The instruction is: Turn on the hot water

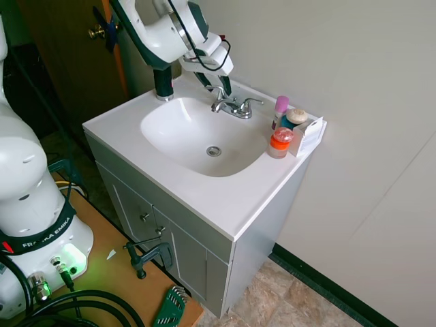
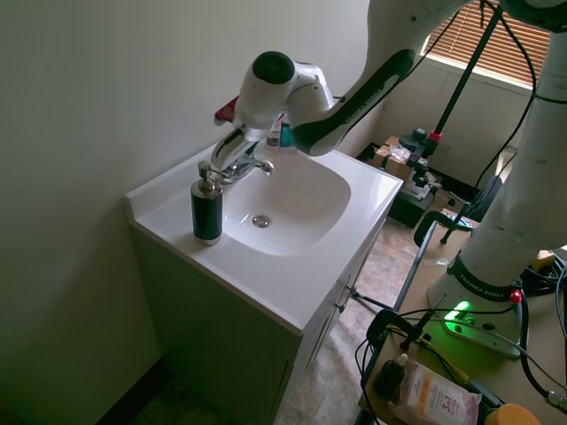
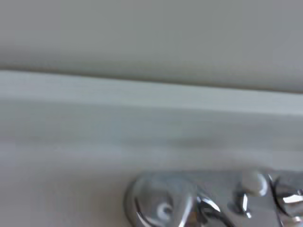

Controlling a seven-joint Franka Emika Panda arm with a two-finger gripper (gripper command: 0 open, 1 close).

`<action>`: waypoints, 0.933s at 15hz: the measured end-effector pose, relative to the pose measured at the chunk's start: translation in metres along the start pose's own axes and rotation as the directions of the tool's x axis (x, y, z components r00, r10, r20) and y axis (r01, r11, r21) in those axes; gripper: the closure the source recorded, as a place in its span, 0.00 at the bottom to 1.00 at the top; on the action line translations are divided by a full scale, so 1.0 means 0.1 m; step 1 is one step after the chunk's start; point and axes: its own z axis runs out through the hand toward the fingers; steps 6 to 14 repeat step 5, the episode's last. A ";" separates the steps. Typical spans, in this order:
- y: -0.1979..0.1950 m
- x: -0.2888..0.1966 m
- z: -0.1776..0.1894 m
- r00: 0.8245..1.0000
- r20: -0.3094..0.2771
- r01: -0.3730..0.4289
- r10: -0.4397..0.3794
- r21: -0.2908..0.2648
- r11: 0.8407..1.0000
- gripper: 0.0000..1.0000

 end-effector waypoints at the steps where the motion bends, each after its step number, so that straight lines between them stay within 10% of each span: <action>1: 0.16 -0.04 -0.05 1.000 0.015 -0.015 0.015 -0.002 1.000 0.00; 5: 0.75 -0.45 -0.12 0.982 0.183 -0.042 0.046 -0.026 0.999 0.00; 14: 0.75 -0.45 -0.12 0.982 0.183 -0.042 0.046 -0.026 0.999 0.00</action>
